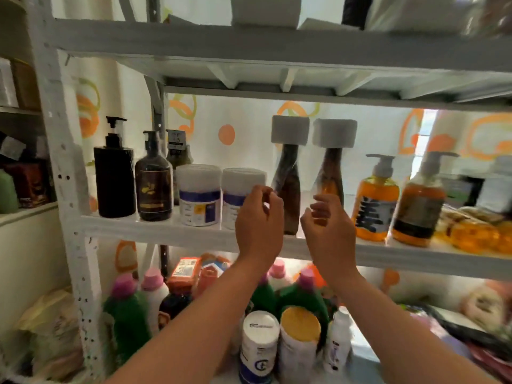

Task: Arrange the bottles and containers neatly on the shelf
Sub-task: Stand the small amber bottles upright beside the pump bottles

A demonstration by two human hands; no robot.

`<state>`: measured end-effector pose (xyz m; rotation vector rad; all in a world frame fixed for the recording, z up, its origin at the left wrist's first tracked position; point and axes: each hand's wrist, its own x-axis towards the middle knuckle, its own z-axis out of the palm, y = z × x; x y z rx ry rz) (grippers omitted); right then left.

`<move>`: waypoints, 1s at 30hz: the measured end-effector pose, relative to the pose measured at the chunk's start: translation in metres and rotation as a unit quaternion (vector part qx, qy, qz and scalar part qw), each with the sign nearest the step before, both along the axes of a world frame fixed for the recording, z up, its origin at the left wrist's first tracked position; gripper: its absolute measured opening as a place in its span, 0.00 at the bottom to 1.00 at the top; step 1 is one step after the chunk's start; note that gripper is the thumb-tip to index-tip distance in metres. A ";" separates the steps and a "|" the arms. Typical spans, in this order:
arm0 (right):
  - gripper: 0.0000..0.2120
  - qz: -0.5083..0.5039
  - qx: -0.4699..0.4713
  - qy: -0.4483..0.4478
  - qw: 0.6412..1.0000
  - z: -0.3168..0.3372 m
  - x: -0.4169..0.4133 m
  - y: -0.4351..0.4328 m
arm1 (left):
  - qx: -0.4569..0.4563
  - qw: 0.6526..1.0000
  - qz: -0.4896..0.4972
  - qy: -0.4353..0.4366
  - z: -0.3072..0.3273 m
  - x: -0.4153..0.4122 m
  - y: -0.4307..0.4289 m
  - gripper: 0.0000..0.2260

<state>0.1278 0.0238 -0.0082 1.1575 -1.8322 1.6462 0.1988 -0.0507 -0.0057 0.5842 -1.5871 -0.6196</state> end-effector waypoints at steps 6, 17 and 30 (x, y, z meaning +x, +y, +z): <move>0.13 -0.081 0.002 -0.018 0.997 0.003 -0.063 0.065 | -0.009 0.989 -0.141 -0.036 0.003 -0.065 0.062 0.06; 0.25 -0.032 0.107 -0.120 0.987 -0.005 -0.117 0.082 | 0.147 0.940 -0.285 -0.114 -0.009 -0.145 0.092 0.24; 0.14 -0.080 0.155 -0.080 0.981 -0.011 -0.133 0.069 | 0.194 0.932 -0.255 -0.167 -0.005 -0.154 0.084 0.18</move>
